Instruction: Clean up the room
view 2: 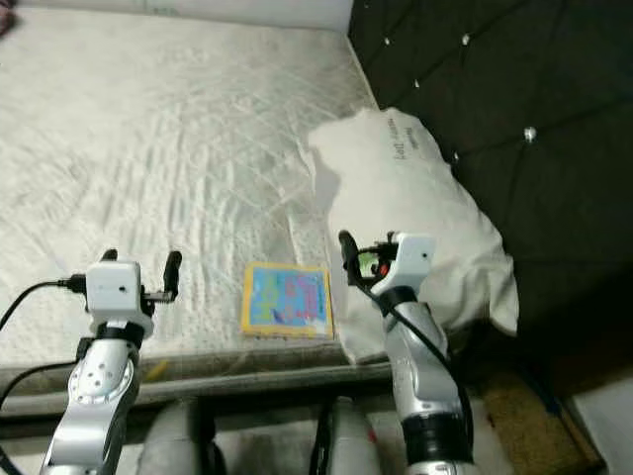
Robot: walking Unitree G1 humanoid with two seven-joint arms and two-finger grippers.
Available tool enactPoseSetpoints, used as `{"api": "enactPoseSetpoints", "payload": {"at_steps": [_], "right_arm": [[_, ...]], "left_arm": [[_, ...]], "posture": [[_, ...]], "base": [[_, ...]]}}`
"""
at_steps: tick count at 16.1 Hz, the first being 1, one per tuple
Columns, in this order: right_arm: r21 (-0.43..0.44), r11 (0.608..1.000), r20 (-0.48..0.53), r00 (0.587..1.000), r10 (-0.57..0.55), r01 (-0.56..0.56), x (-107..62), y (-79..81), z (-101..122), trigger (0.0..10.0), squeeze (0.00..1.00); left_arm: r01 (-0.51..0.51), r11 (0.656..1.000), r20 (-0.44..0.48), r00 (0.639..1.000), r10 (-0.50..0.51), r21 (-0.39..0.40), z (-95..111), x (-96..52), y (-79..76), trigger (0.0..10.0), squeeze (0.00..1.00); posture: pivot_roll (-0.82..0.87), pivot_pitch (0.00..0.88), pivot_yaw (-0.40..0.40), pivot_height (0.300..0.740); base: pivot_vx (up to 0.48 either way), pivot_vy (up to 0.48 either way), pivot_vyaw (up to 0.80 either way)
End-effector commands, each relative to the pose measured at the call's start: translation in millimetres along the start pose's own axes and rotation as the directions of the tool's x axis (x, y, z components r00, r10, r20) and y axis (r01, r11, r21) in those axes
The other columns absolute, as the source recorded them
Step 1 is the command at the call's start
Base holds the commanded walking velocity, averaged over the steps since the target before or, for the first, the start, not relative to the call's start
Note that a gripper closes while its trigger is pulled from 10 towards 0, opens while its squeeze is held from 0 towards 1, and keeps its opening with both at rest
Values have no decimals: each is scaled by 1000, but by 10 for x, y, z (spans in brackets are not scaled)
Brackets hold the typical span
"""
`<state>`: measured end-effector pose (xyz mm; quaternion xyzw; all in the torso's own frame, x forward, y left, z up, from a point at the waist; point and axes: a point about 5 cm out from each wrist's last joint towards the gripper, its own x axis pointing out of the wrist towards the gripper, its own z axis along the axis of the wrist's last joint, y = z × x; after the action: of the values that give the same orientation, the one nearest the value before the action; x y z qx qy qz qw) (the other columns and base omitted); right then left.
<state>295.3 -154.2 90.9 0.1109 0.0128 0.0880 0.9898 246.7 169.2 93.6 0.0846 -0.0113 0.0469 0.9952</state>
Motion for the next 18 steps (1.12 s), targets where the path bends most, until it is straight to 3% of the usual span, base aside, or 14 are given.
{"api": "enactPoseSetpoints", "payload": {"at_steps": [1, 6, 9, 18], "right_arm": [[-21, 999, 25, 999, -36, 37, -41, -88, 49, 10000, 0], [-46, 996, 13, 997, -73, 73, -188, -168, 7, 10000, 0], [-61, 995, -11, 997, -76, 75, -177, -150, -25, 10000, 0], [-72, 994, -17, 997, -80, 78, -180, -149, -18, 10000, 0]], "left_arm": [[-5, 1000, -2, 1000, 5, 1, 3, 3, -3, 10000, 0], [33, 999, -5, 999, -33, -43, 23, -2, -40, 10000, 0], [41, 997, -14, 999, -42, -60, 18, 23, -49, 10000, 0], [47, 994, -20, 999, -49, -97, 39, 49, -83, 10000, 0]], "posture": [[56, 34, -86, 735], [41, 61, -89, 740], [34, 88, -96, 740], [28, 92, -99, 740]], "base": [[0, 0, 0], [0, 0, 0], [0, 0, 0], [0, 446, 0]]}}
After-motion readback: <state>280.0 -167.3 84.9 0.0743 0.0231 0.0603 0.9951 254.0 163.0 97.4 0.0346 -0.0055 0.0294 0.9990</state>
